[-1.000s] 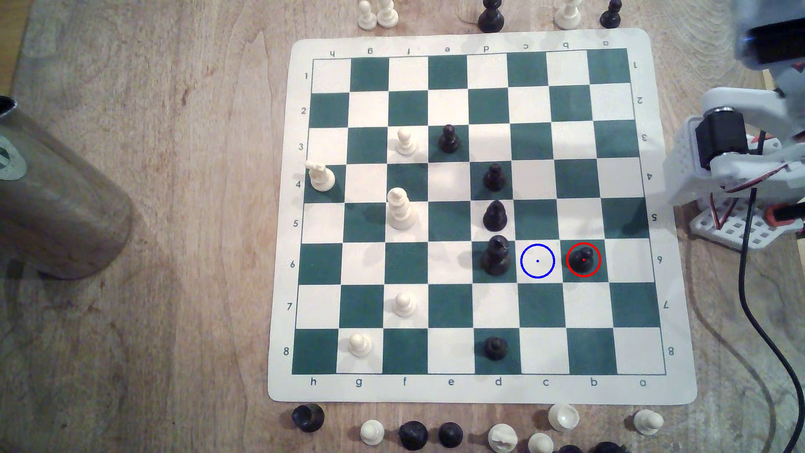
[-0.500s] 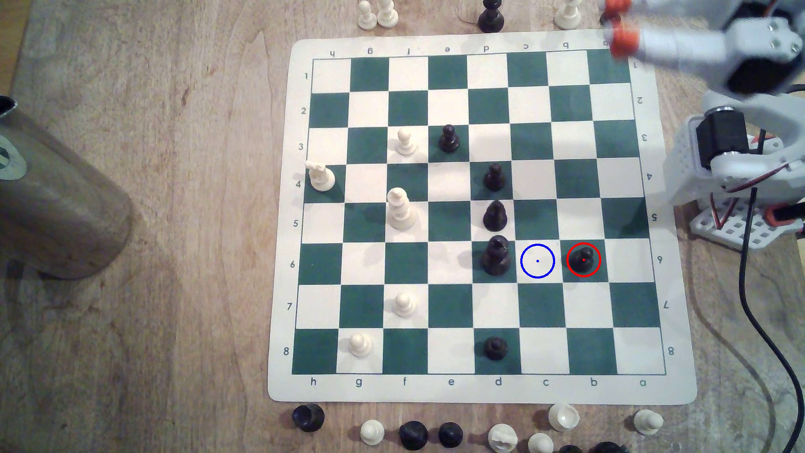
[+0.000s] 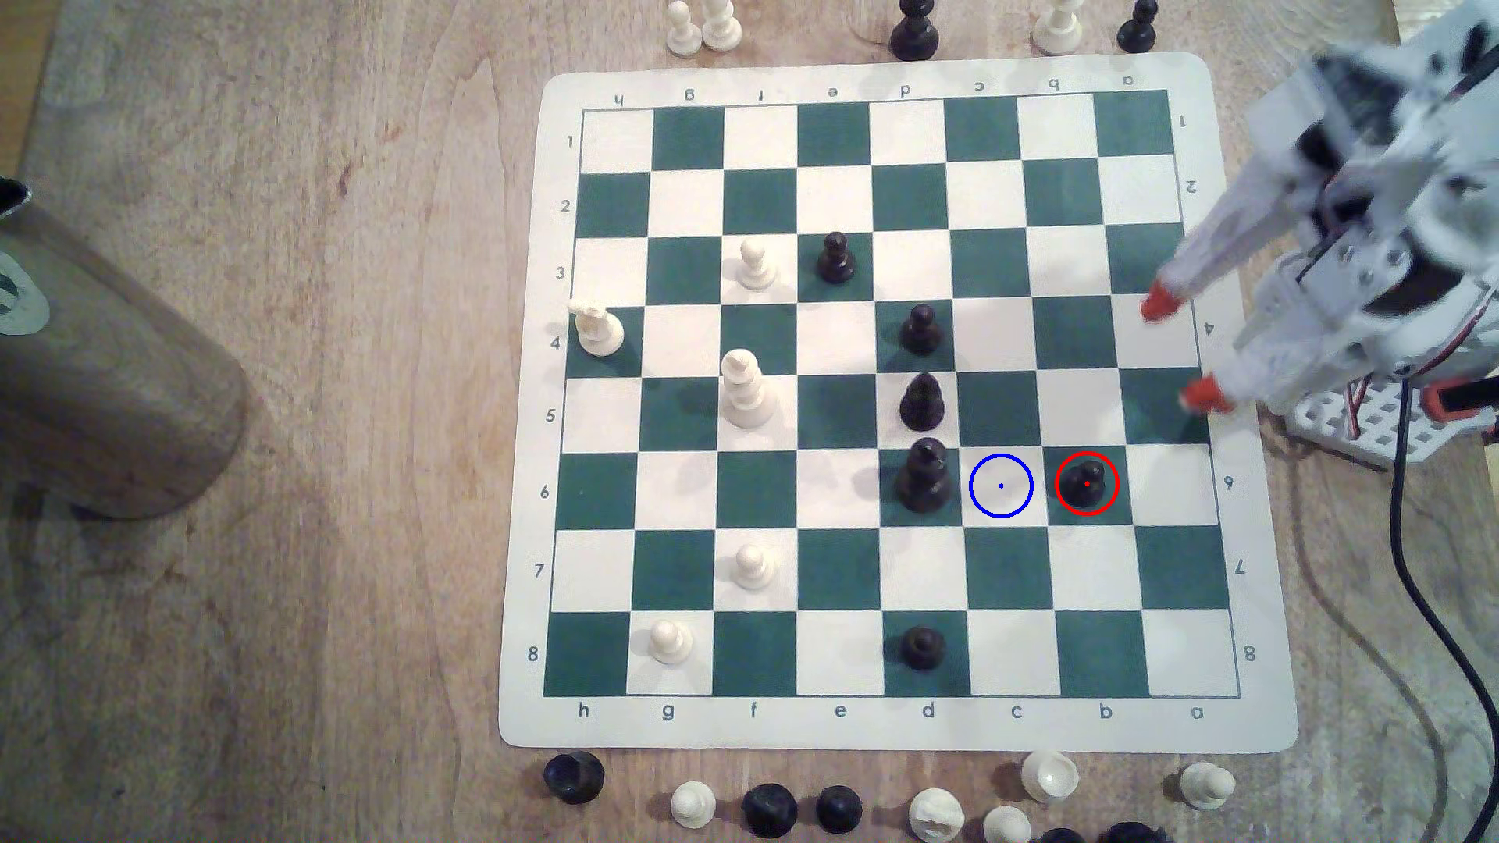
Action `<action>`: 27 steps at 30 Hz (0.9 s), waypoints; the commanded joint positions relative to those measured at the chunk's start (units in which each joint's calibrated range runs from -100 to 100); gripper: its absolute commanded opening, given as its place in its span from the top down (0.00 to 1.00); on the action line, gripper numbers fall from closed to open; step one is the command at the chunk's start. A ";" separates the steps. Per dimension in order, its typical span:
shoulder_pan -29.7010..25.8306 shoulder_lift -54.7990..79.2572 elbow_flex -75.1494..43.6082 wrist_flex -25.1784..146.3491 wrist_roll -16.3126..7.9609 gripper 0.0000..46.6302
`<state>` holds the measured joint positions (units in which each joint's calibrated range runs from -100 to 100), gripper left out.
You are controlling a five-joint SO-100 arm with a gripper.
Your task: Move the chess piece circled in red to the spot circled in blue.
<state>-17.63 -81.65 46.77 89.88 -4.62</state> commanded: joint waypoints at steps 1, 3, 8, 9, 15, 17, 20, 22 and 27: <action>-1.03 4.06 3.28 -4.38 -2.10 0.67; -1.66 5.93 4.64 -5.77 -3.37 0.68; -1.97 10.94 7.27 -9.95 -6.89 0.73; -1.97 11.87 7.27 -10.11 -7.08 0.73; -3.22 20.11 6.81 -12.16 -8.74 0.70; -4.08 20.53 7.72 -13.22 -8.69 0.70; -6.19 18.49 11.44 -14.86 -7.62 0.66; -6.74 17.47 13.34 -15.19 -6.79 0.64; -7.52 13.91 17.96 -16.42 -5.13 0.60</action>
<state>-24.78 -65.73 64.57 74.74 -10.43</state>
